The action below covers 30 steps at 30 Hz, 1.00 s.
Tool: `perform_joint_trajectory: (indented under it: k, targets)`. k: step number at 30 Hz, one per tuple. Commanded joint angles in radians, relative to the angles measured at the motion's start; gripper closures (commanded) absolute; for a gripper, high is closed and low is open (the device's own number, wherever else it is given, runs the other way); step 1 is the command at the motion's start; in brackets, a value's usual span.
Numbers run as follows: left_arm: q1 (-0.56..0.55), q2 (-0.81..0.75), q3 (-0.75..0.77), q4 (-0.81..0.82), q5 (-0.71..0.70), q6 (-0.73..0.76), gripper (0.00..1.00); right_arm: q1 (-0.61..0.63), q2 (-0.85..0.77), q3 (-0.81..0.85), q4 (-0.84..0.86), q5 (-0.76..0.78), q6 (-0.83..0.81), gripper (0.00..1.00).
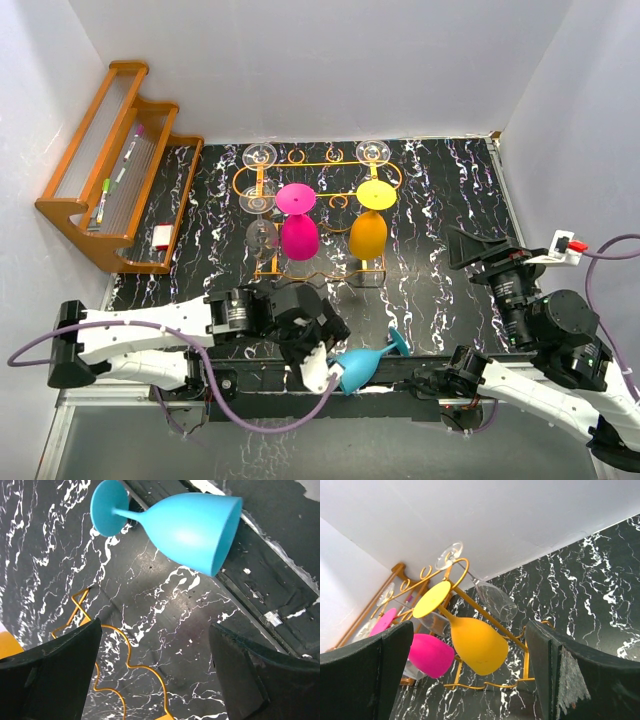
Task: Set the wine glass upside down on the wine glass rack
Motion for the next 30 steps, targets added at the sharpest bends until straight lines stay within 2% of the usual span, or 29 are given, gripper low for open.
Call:
perform_joint_trajectory:
  k: [1,4,6,8,18,22,30]
  targets:
    - [-0.084,-0.037,-0.085,-0.017,-0.102,0.095,0.15,0.005,0.017,0.067,0.018,-0.041,-0.018,0.01]
    - [-0.094,-0.017,-0.165,0.103,-0.145,0.138,0.15,0.005,0.026,0.075,0.019,-0.034,-0.052,0.01]
    - [-0.099,0.006,-0.212,0.239,-0.163,0.144,0.14,0.007,0.034,0.078,0.025,-0.021,-0.076,0.01]
    - [-0.113,0.016,-0.228,0.292,-0.162,0.119,0.14,0.011,0.035,0.072,0.049,-0.016,-0.09,0.01]
    - [-0.127,-0.109,-0.35,0.345,-0.194,0.044,0.12,0.029,0.117,0.05,0.096,-0.104,-0.062,0.01]
    - [-0.127,-0.174,-0.384,0.351,-0.18,-0.017,0.09,0.028,0.107,0.027,0.097,-0.044,-0.013,0.01]
    - [-0.127,-0.281,-0.397,0.347,-0.144,-0.17,0.1,0.028,-0.015,-0.031,0.097,0.108,0.087,0.02]
